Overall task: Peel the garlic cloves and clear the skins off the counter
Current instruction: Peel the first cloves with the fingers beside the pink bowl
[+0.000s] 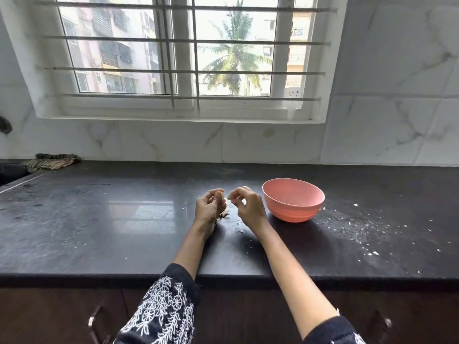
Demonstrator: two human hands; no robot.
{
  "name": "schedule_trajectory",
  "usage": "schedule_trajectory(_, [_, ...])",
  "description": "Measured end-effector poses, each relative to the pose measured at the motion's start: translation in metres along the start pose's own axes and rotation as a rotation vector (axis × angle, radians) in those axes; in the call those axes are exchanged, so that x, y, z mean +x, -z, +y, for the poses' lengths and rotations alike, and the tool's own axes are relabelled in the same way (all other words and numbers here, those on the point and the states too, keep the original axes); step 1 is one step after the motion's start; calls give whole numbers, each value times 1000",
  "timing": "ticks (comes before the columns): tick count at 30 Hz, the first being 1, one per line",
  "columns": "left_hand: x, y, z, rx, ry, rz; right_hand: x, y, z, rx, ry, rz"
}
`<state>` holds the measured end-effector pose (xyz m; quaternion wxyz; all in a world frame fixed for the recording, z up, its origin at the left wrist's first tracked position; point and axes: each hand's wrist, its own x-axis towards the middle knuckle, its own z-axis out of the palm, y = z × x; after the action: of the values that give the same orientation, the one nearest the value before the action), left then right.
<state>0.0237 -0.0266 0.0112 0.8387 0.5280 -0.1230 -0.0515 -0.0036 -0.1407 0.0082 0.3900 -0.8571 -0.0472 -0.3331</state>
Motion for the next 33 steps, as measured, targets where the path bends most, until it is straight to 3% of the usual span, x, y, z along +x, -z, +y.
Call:
schedule_trajectory(4, [1,1,0,13,1,-23,-2,0,-6,39,0,63])
schedule_trajectory(22, [1,2,-3,62,5,-126,1,-4,2,-8,-9,18])
schedule_trajectory(33, [3,0,1,-79,34,12,0,-3,0,-17,13,21])
